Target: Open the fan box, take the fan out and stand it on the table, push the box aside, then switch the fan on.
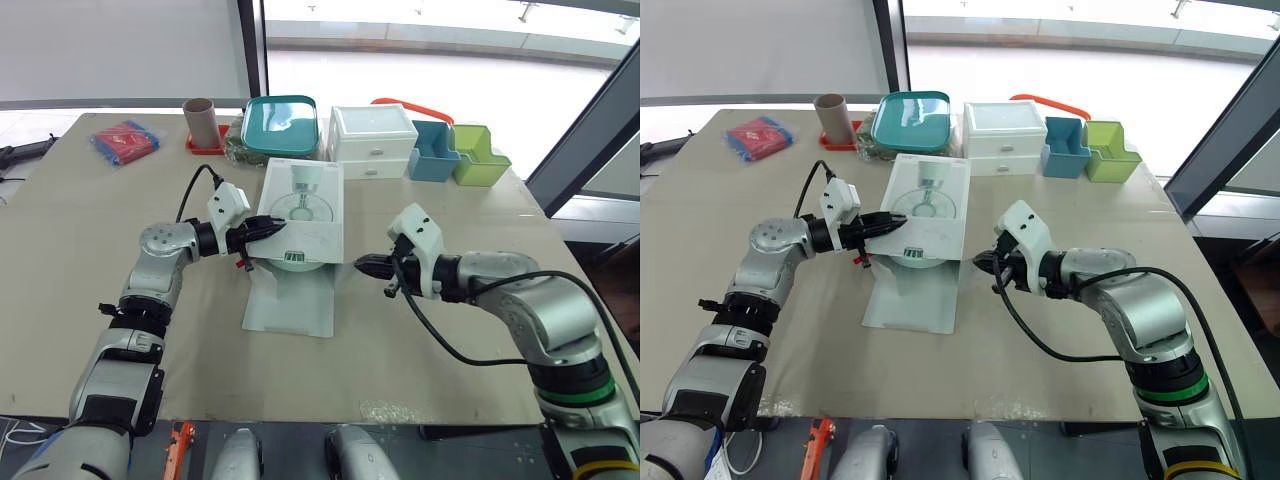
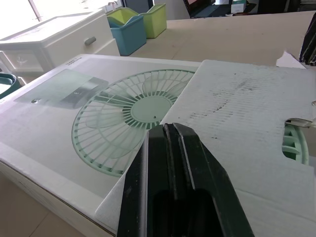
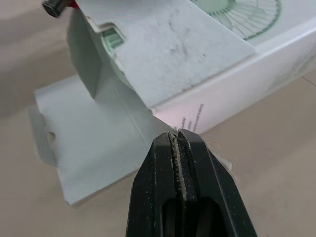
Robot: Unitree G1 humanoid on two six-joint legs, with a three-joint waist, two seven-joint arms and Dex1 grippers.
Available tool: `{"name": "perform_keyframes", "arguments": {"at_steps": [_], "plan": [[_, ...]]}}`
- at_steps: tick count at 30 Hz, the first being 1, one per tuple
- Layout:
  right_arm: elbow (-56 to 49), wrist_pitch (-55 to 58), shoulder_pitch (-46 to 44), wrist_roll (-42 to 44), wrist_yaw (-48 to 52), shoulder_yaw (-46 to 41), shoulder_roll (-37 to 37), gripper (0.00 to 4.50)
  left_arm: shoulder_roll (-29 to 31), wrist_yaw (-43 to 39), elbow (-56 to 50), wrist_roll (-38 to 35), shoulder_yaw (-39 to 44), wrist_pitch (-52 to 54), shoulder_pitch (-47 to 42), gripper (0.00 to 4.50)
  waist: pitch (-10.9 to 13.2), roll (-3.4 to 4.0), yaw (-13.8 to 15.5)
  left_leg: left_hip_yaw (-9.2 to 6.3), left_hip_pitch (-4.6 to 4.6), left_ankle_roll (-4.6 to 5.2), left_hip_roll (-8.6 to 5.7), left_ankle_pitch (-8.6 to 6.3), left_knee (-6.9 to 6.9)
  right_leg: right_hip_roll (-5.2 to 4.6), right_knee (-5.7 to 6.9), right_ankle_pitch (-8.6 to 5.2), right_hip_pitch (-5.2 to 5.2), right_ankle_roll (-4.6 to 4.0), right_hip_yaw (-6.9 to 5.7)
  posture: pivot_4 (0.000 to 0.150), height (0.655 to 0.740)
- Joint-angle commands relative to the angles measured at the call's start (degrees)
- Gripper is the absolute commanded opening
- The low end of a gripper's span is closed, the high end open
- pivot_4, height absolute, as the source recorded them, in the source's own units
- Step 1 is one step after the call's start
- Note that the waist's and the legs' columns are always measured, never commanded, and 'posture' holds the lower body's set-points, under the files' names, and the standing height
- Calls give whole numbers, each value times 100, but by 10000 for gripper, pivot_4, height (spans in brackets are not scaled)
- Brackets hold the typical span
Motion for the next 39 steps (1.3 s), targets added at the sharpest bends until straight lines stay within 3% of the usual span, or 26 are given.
{"name": "perform_keyframes", "arguments": {"at_steps": [1,6,19,26,30,36,39], "plan": [[-287,126,-221,333,-38,-361,43,305,0,-47,99,74,-54,-46,-26,0,0,0,-1,0,0,0,0,0,0,0,0,0,0,0,0,1500,7400],[-351,114,-388,593,-131,-477,216,305,-4,-36,126,77,-50,-73,-26,0,0,0,-1,0,0,0,0,0,0,0,0,0,0,0,0,1500,7400],[1121,-700,-809,-335,-790,376,999,305,67,-5,-152,15,-8,29,78,0,0,1,-3,1,0,0,1,0,0,0,1,0,-2,0,0,1500,7400],[1350,-931,-783,-507,-732,489,1115,305,187,-21,-599,-74,57,205,157,0,0,1,-5,0,-1,0,2,0,-3,0,1,0,-4,0,-2,1500,7400],[1487,-1054,-751,-633,-728,572,1129,305,378,-82,-1115,-311,226,509,201,0,0,1,-9,0,0,0,2,0,-3,0,1,0,-4,0,-1,1500,7400],[1585,-1155,-735,-697,-764,559,1183,305,952,-468,-2711,-1053,396,1621,586,0,0,1,-20,0,0,0,4,0,-2,0,2,0,-4,0,-1,1500,7400],[1590,-1162,-723,-695,-768,565,1233,305,1424,-761,-3509,-876,133,1700,986,0,0,1,-17,-1,1,0,6,0,-3,0,4,0,-4,-1,-2,1500,7400]]}}
